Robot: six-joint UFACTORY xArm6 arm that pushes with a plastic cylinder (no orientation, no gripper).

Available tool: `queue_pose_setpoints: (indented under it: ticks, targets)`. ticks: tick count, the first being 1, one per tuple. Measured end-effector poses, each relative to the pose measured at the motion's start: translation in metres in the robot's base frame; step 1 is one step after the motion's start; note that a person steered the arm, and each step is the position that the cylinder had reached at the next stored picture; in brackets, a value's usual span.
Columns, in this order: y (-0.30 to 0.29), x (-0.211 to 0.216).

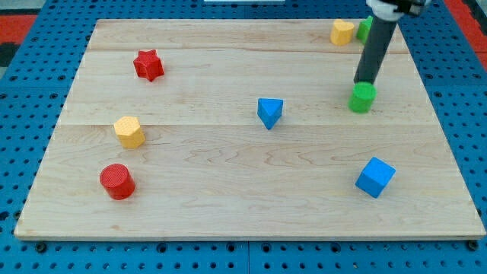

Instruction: Place the green circle at the bottom circle

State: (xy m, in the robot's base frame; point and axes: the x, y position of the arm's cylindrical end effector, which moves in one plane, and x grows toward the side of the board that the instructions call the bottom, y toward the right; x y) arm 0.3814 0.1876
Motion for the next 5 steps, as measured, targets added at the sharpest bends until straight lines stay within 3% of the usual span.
queue_pose_setpoints:
  ticks: [2, 3, 4, 5]
  targets:
    - [-0.024, 0.090]
    - [0.026, 0.090]
    - [0.040, 0.114]
    - [-0.012, 0.121]
